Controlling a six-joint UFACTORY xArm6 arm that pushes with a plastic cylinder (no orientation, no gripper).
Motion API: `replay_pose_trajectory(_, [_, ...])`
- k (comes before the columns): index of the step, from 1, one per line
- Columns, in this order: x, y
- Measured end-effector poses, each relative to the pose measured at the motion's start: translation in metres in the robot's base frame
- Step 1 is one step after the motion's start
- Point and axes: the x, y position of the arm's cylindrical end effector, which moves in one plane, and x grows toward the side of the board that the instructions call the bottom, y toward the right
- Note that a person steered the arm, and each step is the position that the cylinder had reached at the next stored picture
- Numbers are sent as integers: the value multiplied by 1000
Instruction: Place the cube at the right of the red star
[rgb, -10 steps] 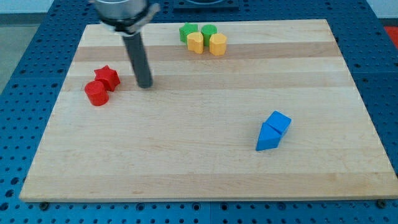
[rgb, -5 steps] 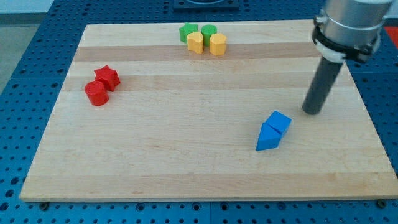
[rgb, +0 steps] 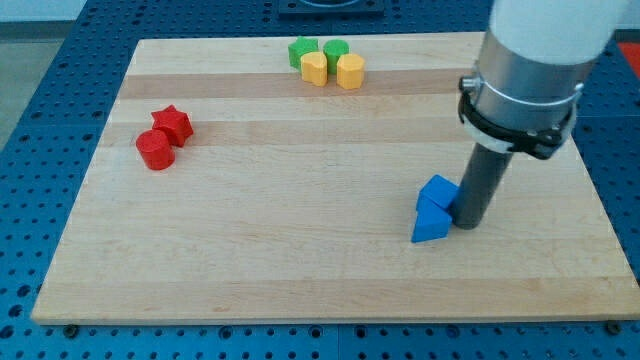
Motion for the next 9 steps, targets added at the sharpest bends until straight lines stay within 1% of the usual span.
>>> replay_pose_trajectory(3, [-44, -59])
replay_pose_trajectory(6, [-100, -83])
replay_pose_trajectory(7, [-113, -99])
replay_pose_trajectory(9, [-117, -145])
